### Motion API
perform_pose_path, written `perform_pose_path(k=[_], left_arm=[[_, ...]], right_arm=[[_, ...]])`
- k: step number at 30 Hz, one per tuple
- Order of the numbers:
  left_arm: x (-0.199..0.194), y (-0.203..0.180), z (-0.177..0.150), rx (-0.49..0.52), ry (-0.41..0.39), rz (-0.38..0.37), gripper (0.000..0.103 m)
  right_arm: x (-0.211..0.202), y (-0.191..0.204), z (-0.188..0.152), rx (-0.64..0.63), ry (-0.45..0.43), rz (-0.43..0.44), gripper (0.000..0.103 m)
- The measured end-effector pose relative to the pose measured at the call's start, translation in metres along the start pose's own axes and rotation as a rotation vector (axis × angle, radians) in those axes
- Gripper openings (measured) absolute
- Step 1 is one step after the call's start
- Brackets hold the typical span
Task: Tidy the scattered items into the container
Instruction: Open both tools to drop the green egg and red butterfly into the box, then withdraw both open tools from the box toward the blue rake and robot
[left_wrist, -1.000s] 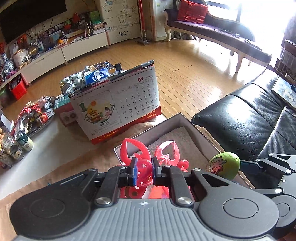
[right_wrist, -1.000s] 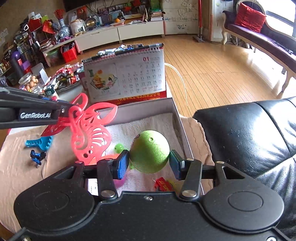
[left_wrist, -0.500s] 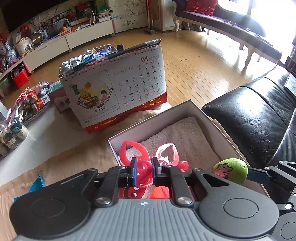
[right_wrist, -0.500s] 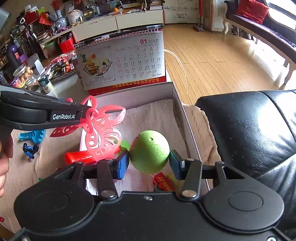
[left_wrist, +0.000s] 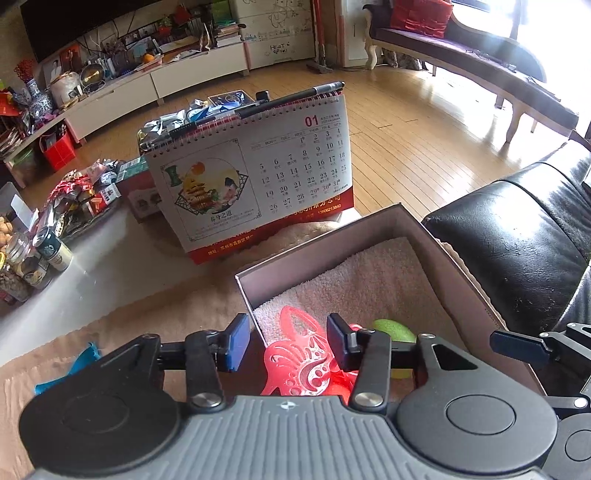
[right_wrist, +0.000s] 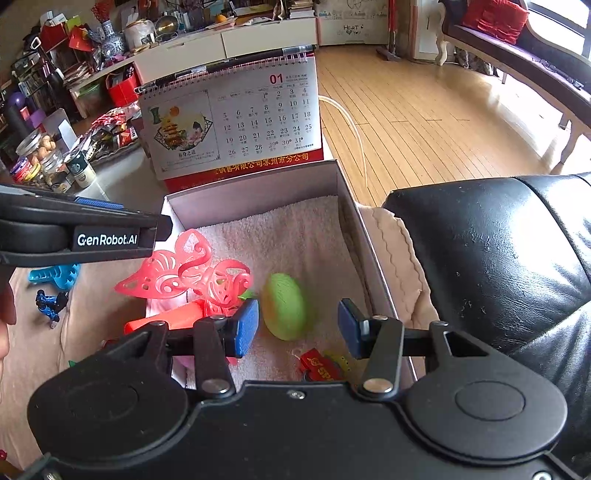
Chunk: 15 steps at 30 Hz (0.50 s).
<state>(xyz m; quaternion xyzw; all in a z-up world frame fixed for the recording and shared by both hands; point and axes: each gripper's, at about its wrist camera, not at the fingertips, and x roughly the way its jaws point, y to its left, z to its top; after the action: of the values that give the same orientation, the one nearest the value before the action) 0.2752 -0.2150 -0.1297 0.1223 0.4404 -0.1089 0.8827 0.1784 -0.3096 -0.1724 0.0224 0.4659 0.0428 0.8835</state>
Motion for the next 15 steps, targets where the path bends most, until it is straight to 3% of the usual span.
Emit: perform_pose_path(k=[4, 6, 15], left_arm=[[-0.010, 0.008, -0.002, -0.031, -0.023, 0.027, 0.058], [-0.017, 0.014, -0.003, -0.045, -0.036, 0.046, 0.061], [-0.052, 0.066, -0.019, -0.083, -0.084, 0.118, 0.076]], right_arm=[[0.000, 0.002, -0.001, 0.010, -0.002, -0.016, 0.053], [-0.001, 0.004, -0.002, 0.018, -0.004, -0.023, 0.071], [-0.018, 0.034, -0.003, -0.041, -0.060, -0.025, 0.084]])
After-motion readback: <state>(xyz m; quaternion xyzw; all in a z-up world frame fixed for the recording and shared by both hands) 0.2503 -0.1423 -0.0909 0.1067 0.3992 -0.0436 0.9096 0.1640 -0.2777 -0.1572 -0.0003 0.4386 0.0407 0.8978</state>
